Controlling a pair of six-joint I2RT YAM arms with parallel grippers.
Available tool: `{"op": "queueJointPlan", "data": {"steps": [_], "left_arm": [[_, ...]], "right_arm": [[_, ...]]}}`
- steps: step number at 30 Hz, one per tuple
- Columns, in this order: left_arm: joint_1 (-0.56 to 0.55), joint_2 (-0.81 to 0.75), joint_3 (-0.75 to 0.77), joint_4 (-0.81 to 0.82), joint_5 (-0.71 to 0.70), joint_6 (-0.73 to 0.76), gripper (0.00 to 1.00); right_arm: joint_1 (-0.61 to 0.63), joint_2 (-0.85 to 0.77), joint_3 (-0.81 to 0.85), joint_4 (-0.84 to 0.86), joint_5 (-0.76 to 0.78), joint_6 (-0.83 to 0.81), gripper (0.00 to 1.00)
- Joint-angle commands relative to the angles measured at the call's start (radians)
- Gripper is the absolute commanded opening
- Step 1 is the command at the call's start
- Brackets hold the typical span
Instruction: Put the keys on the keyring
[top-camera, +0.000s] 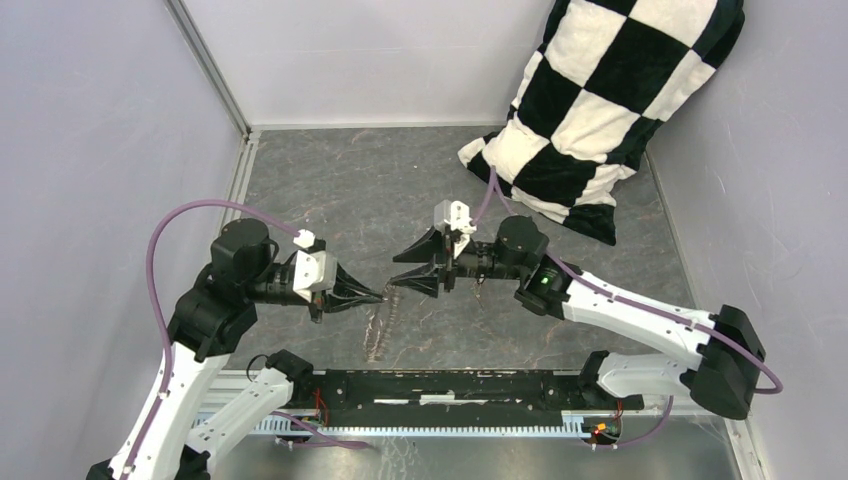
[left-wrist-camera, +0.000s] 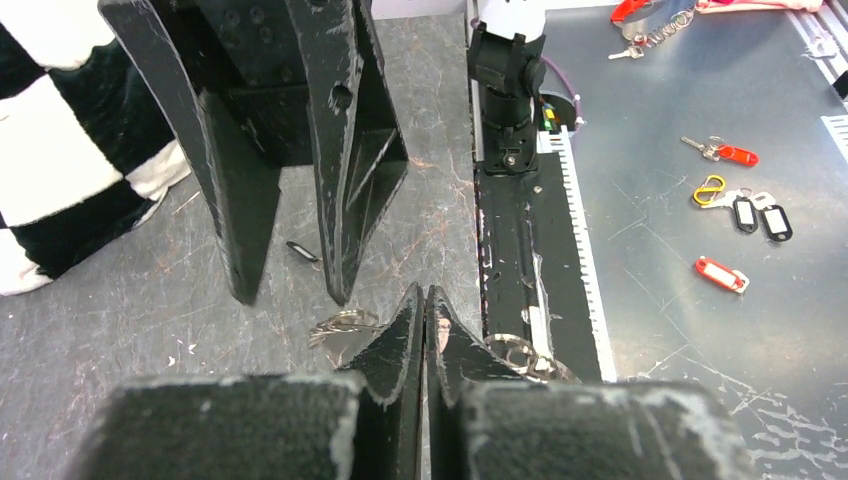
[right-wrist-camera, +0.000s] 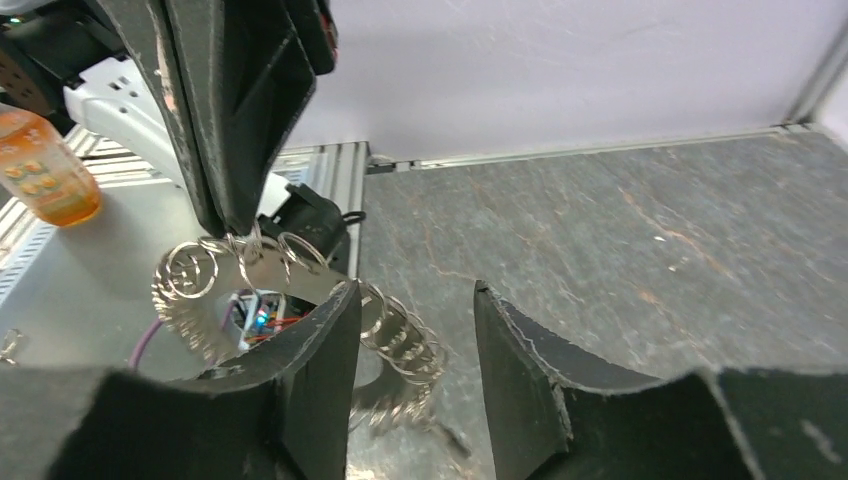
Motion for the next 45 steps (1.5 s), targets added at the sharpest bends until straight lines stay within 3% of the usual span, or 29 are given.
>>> {"op": "queueJointPlan", "data": {"steps": [1,6,10,13,21,31,45], "left_arm": [[-0.002,-0.011,0.048,0.016,0.041,0.032,0.02],[-0.002,-0.01,0.053,0.017,0.042,0.035,0.02],[-0.002,-0.004,0.058,0.017,0.041,0.033,0.02],[-0.002,-0.003,0.061,0.018,0.039,0.034,0.02],[-0.002,0.0,0.067,0.017,0.036,0.034,0.02],[-0.002,-0.006,0.064,0.012,0.051,0.04,0.02],[-0.002,-0.001,0.069,-0.038,0.074,0.097,0.02]], "right_arm": [[-0.016,-0.115,-0.024,-0.018,0.017,-0.072,0.54],[-0.016,-0.159,-0.041,-0.025,-0.029,-0.094,0.61],[0.003,-0.149,-0.037,0.004,-0.101,-0.084,0.74],[0.029,-0.133,-0.014,-0.035,-0.102,-0.125,0.76],[0.06,-0.093,0.03,-0.077,-0.083,-0.162,0.73],[0.062,-0.042,0.042,0.007,-0.045,-0.105,0.64],[0.062,0.016,0.069,0.105,-0.068,-0.03,0.59]]}}
